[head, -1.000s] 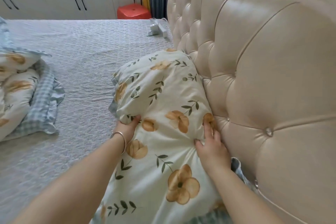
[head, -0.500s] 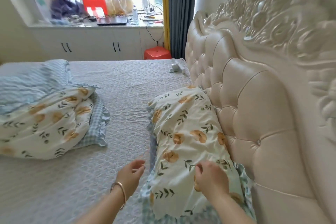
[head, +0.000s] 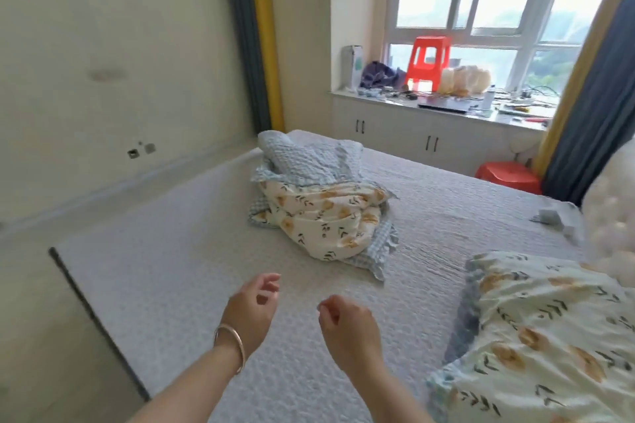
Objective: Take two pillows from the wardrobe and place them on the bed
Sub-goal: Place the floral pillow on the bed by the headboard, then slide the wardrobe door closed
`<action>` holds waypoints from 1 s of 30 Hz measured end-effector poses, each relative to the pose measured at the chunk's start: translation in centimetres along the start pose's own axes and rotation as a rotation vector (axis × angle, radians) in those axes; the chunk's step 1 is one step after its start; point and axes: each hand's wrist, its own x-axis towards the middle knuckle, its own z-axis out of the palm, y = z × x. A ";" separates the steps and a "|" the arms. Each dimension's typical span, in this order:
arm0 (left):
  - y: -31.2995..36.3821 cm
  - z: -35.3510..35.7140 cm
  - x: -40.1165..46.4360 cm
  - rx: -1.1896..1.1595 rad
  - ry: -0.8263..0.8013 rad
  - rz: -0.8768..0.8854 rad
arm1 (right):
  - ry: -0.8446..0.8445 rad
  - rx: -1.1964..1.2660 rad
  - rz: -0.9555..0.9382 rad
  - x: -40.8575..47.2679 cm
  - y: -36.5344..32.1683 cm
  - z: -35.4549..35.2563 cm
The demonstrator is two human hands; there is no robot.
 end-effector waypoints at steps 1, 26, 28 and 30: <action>-0.8 -2.7 -0.5 0.013 0.065 -0.007 | -0.034 -0.002 -0.050 0.0 -2.2 1.3; -18.8 -49.3 -2.2 0.313 1.015 -0.394 | -0.636 0.229 -0.745 3.3 -49.4 35.0; -18.9 -51.5 -2.7 0.361 1.100 -0.403 | -0.725 0.305 -0.817 2.4 -53.1 36.3; -19.1 -53.3 -3.5 0.426 1.159 -0.409 | -0.808 0.380 -0.875 1.3 -56.8 37.5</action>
